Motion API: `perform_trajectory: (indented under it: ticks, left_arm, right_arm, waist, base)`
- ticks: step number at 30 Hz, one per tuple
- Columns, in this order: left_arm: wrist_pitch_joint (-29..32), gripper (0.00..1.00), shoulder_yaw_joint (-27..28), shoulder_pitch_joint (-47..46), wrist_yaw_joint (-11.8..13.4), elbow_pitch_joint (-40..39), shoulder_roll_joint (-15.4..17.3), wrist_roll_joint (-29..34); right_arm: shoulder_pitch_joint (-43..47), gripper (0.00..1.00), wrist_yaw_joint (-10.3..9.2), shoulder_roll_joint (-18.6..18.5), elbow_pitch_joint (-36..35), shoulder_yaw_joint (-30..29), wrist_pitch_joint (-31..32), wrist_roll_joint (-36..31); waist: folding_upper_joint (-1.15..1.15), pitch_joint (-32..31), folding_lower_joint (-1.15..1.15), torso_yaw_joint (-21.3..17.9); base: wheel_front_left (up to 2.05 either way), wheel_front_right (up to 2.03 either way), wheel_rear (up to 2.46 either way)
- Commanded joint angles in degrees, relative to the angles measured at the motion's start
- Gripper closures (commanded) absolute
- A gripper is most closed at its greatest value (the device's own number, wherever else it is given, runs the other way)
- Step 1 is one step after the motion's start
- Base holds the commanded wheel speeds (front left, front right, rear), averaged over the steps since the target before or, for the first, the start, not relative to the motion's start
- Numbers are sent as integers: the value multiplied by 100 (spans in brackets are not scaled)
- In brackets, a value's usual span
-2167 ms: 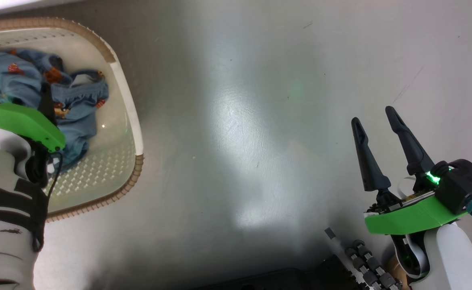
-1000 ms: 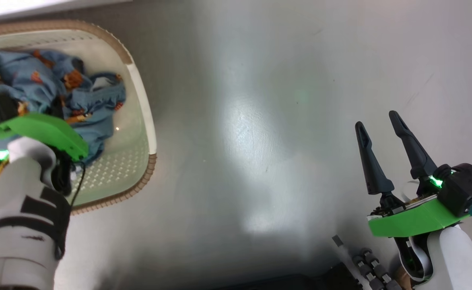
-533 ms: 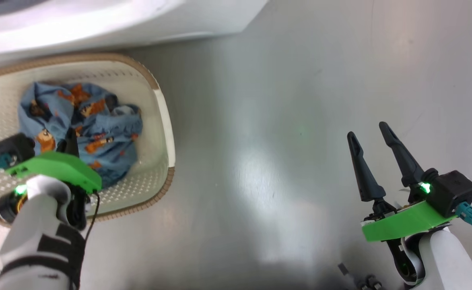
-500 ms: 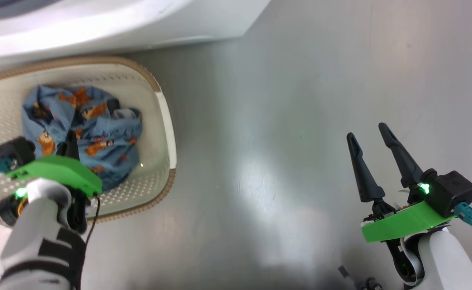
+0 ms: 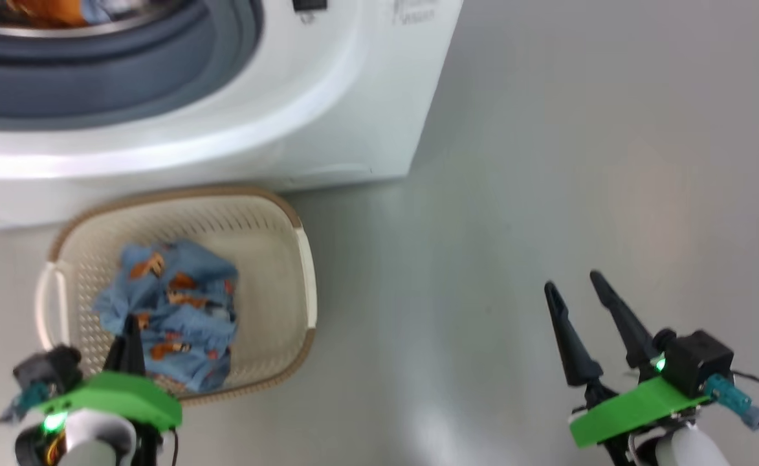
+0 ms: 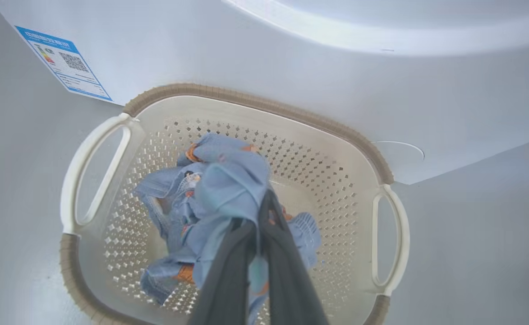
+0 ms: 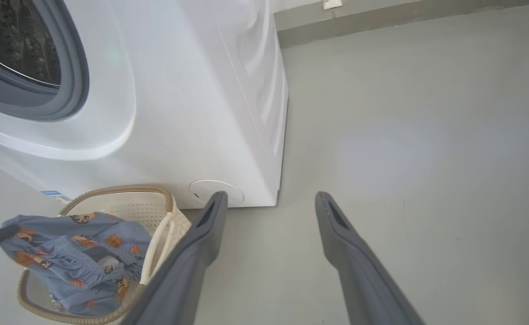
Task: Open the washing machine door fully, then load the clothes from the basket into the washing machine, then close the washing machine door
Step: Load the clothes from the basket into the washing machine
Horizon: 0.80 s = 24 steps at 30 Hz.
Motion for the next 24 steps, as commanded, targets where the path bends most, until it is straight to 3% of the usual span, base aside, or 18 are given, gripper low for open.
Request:
perform_trajectory:
  ticks: [1, 8, 17, 24]
  left_arm:
    - [-78, 100, 218, 396, -32, -330, 108, 90]
    - [-78, 100, 198, 1233, 66, -1190, 78, 136]
    - [-78, 100, -244, 2505, 520, -2484, 75, 34]
    - [-79, 100, -344, 3219, 682, -3387, 75, 232]
  right_arm:
    - [248, 0, 10, 25, -64, 176, -27, 52]
    - [637, 0, 10, 106, 66, 260, -27, 106]
    - [1181, 0, 10, 157, 123, 345, -27, 120]
    - [1476, 0, 10, 163, 79, 262, -27, 103]
  waist:
    - [0, -1047, 1, 215]
    - [0, -1837, 1, 290]
    - [0, -2790, 1, 328]
    - [0, -3184, 1, 402]
  base:
    - [0, 0, 0]
    - [0, 0, 0]
    - [0, 0, 0]
    - [0, 0, 0]
